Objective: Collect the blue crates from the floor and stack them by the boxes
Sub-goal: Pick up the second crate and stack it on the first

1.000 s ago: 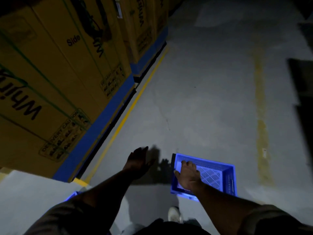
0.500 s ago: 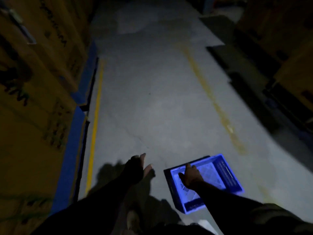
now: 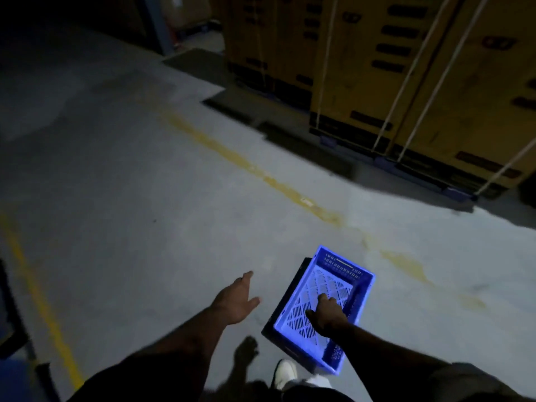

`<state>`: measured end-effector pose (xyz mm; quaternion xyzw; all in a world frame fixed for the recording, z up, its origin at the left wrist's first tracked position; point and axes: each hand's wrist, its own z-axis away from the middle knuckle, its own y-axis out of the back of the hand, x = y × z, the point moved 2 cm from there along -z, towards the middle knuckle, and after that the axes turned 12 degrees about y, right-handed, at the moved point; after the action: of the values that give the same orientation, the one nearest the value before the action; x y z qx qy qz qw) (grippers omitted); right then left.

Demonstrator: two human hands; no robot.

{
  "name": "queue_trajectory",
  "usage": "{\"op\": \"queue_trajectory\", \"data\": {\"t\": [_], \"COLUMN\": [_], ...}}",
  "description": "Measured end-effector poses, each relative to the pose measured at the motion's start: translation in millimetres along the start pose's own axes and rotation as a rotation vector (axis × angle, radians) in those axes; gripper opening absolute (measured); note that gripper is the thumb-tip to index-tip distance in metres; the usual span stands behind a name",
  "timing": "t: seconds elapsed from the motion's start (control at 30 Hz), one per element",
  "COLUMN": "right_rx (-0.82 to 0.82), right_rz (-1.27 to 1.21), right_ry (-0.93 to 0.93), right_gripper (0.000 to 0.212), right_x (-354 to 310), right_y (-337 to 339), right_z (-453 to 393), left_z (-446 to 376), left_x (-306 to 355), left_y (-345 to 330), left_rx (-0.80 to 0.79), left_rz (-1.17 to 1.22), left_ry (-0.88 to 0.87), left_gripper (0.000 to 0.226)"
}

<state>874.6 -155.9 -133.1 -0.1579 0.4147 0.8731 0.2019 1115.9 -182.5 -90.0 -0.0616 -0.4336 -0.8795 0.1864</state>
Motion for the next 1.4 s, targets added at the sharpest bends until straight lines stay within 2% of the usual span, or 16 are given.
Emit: {"op": "queue_trajectory", "data": {"t": [0.17, 0.27, 0.43, 0.57, 0.8, 0.97, 1.13, 1.23, 1.4], "right_rx": [0.068, 0.127, 0.261, 0.382, 0.693, 0.839, 0.879, 0.915, 0.978], "right_rz": [-0.230, -0.347, -0.560, -0.757, -1.079, -1.335, -1.419, -1.492, -1.535], "right_ry": [-0.127, -0.197, -0.449, -0.632, -1.005, -1.231, -1.373, -1.428, -1.469], "right_gripper": [0.071, 0.068, 0.055, 0.056, 0.050, 0.049, 0.053, 0.051, 0.052], "right_x": [7, 23, 54, 63, 40, 23, 27, 48, 81], "right_y": [15, 23, 26, 12, -10, -58, -101, -136, -187], "right_z": [-23, -26, -23, -40, -91, -124, -161, -196, -249], "left_z": [-59, -88, -134, -184, -278, -315, -346, -405, -445], "left_x": [40, 79, 155, 217, 295, 317, 323, 318, 307], "left_y": [34, 41, 41, 38, 4, -34, -91, -163, -246], "left_rx": [-0.044, -0.072, -0.175, -0.246, -0.331, -0.388, -0.411, -0.430, -0.427], "left_rz": [-0.153, -0.242, -0.380, -0.552, -0.845, -0.950, -0.995, -1.054, -1.085], "left_ry": [-0.101, -0.193, -0.389, -0.576, -0.876, -0.930, -0.943, -0.980, -1.062], "left_gripper": [0.079, 0.078, 0.078, 0.071, 0.068, 0.062, 0.063, 0.075, 0.064]}}
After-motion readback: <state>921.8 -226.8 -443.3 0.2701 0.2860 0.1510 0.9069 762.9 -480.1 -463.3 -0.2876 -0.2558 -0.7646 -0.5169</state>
